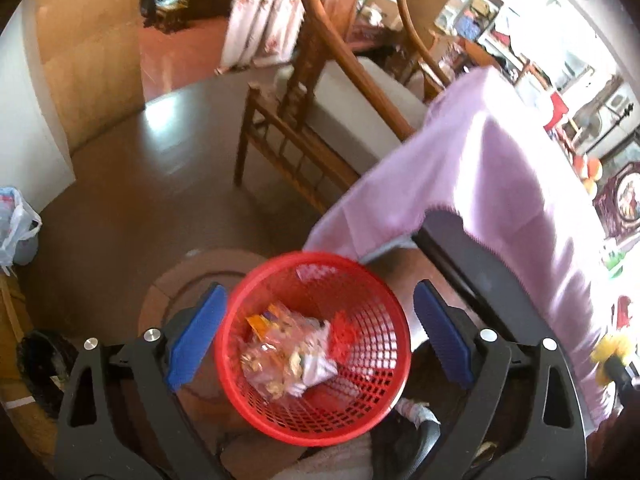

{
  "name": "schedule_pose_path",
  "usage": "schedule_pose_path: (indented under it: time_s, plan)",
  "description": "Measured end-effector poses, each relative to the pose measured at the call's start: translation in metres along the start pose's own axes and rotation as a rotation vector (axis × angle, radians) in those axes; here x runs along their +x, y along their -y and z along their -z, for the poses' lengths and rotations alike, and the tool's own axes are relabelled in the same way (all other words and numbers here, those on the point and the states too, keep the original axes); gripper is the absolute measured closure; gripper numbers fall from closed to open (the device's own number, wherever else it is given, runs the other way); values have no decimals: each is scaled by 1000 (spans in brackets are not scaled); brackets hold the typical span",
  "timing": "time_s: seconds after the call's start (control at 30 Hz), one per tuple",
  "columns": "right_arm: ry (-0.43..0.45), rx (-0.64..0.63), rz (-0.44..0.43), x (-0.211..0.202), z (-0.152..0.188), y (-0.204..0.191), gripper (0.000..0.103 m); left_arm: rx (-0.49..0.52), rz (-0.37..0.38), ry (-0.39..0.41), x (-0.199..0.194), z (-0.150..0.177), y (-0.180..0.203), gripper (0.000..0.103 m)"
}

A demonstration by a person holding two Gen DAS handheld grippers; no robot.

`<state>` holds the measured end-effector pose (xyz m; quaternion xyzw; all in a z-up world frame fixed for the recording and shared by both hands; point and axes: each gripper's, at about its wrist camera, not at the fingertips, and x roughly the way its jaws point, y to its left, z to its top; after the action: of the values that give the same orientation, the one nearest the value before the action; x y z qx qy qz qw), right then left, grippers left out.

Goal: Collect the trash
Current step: 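Drop the pink bag and yellow net into the red wastebasket, then swing both tools back over the table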

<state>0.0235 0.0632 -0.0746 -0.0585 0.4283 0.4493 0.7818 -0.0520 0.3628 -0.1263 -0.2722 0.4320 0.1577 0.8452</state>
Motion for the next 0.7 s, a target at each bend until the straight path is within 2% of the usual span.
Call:
schedule_pose_path:
  time_s: [0.3,0.37,0.4,0.43,0.53,0.7]
  plan:
    - [-114,-142,-179,75,-36,-76,66,-62,-43,89,-21,-11,-38,11]
    - [-142,-161,-223,93,-43,-89,48,-75,-51,94,-24,-11,-47,11]
    - [-149,-171,-223,102,-45,-95,38,-82,-57,98,-25,-12,-51,11]
    - [-153,-177,-212,107,-45,-99,35,-90,-65,101,-26,-12,-55,11]
    - [-162,-167,-211,110,-44,-97,35,-107,-70,107,-27,-14,-61,11]
    - [-126,-118,-164,91,-43,-69,34,-108,-64,107,-27,-13,-61,11]
